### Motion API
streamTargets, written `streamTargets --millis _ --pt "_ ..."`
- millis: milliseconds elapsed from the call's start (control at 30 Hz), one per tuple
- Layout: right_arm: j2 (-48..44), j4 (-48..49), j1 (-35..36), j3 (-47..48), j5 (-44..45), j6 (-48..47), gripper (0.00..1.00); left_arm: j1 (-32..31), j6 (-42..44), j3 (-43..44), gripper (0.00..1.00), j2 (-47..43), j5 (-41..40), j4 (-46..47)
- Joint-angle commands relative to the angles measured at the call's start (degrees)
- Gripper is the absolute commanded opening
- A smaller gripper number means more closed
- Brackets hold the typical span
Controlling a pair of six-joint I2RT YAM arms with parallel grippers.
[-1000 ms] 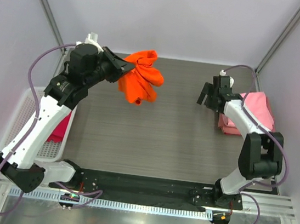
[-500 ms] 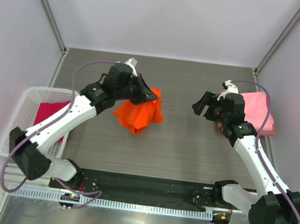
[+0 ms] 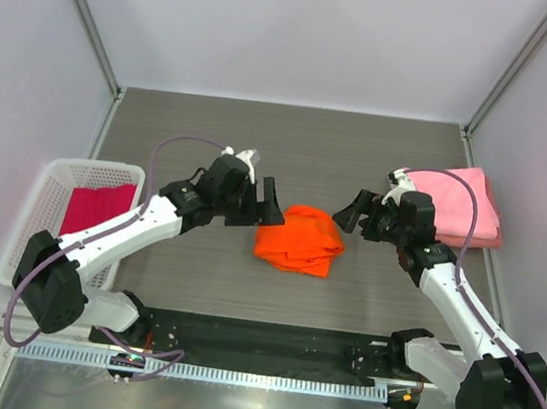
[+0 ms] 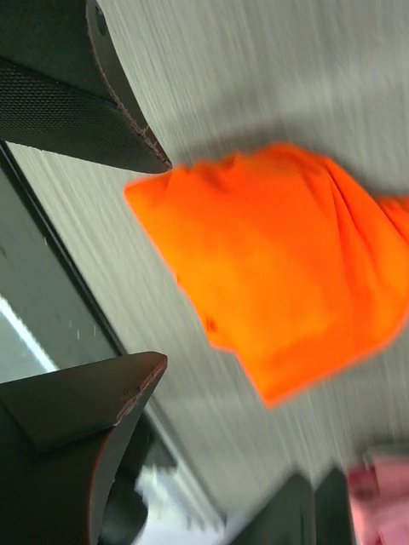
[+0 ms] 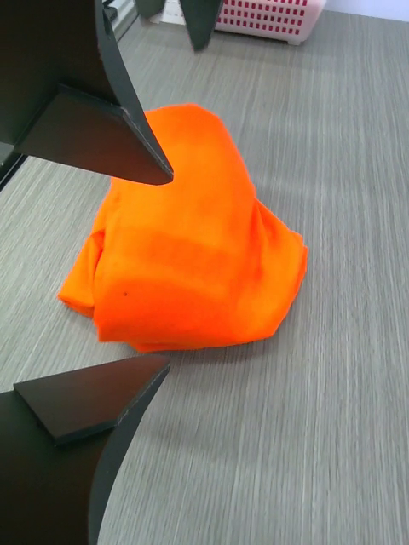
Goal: Fold and stack the t-shirts
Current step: Move the tshirt to the center of the board, then flatten the tshirt out
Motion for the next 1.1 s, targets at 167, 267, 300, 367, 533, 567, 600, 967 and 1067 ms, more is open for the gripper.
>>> streamTargets --millis 167,267,300,367,533,567,600,967,1067 --pt "4.3 0.3 3.2 2.5 0.7 0.9 0.74 -4.2 8.1 -4.0 0.85 -1.0 -10.7 4.1" --pt "4.7 -4.0 4.5 2.4 3.0 1.7 0.72 -8.7 10.7 -3.6 0.85 -0.6 -15.4 3.8" --pt "4.3 -5.8 5.2 1.9 3.6 1.8 0.72 -10.7 10.9 -3.8 0.84 -0.8 -16.8 3.7" --pt "1.7 -7.3 6.5 0.7 6.3 1.7 0.73 -11.8 10.7 -4.9 0.85 -1.1 -19.6 3.3" --pt "-2.6 -8.3 6.8 -5.1 7.3 2.4 0.72 -12.0 8.5 -8.4 0.81 -1.3 -19.9 4.5" --pt "-2.6 -7.9 6.8 -5.9 6.4 3.1 0.69 -12.1 8.1 -8.9 0.79 -1.0 -19.9 4.9" --pt "-2.7 -7.3 7.1 -6.0 6.1 3.4 0.69 -12.0 7.8 -9.6 0.77 -0.8 -20.1 5.3" --pt "4.4 -2.7 7.5 -5.7 11.0 4.0 0.59 -12.0 6.6 -9.0 0.63 5.9 -19.6 9.0" --pt "7.7 -1.4 7.5 -4.1 11.7 3.7 0.5 -11.9 6.1 -8.0 0.51 8.9 -19.8 9.0"
